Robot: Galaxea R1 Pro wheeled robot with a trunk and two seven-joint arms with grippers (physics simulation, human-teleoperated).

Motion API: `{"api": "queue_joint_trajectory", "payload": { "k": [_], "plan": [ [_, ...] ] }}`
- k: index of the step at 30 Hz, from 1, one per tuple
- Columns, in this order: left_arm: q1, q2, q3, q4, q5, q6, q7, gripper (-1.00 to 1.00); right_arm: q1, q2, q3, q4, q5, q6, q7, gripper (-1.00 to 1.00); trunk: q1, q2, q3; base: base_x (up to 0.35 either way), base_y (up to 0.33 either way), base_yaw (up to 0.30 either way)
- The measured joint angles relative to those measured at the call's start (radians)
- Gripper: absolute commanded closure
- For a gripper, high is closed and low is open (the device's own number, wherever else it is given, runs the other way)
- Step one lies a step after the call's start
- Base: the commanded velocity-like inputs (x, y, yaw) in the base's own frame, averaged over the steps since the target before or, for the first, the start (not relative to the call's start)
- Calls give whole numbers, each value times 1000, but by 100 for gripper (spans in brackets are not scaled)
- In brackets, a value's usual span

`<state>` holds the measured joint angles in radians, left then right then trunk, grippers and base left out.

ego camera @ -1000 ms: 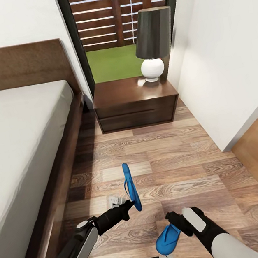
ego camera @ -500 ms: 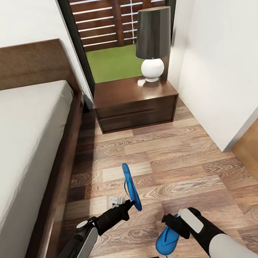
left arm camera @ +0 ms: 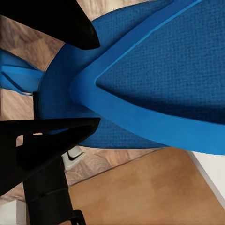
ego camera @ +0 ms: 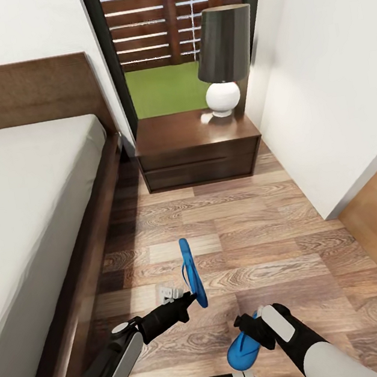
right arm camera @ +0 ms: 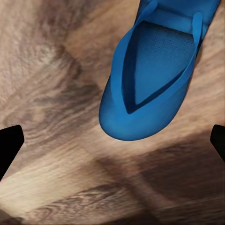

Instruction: In the bedroom, move the book from the bed onto either nightstand, and place the two sandals side by side next to the bed.

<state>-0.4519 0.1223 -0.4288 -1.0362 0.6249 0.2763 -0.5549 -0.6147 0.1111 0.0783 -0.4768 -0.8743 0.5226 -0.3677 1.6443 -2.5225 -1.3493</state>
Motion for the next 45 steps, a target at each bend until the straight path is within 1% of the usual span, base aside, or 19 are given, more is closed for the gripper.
{"api": "queue_joint_trajectory", "payload": {
  "k": [5, 6, 18, 37, 45],
  "plan": [
    [0, 0, 0, 0, -2, 0, -1, 100, 0, 0, 0, -1, 1, -1, 0, -100, 2, -1, -19, 0, 0, 0],
    [0, 0, 0, 0, 2, 1, 0, 100, 0, 0, 0, -2, 1, -1, 1, -100, 2, -1, -19, 0, 0, 0],
    [0, 1, 1, 0, 0, 0, -1, 100, 1, 0, 6, -4, 1, -2, 1, -100, 2, -1, -19, 0, 0, 0],
    [0, 1, 0, 0, -1, 0, -1, 100, 0, 0, 7, -5, 1, -2, 1, -100, 11, -6, -93, 0, 0, 0],
    [0, 1, 0, 0, 1, 0, -2, 100, 0, 0, 7, -4, 1, -2, 1, -100, 11, -6, -93, 0, 0, 0]
  ]
}}
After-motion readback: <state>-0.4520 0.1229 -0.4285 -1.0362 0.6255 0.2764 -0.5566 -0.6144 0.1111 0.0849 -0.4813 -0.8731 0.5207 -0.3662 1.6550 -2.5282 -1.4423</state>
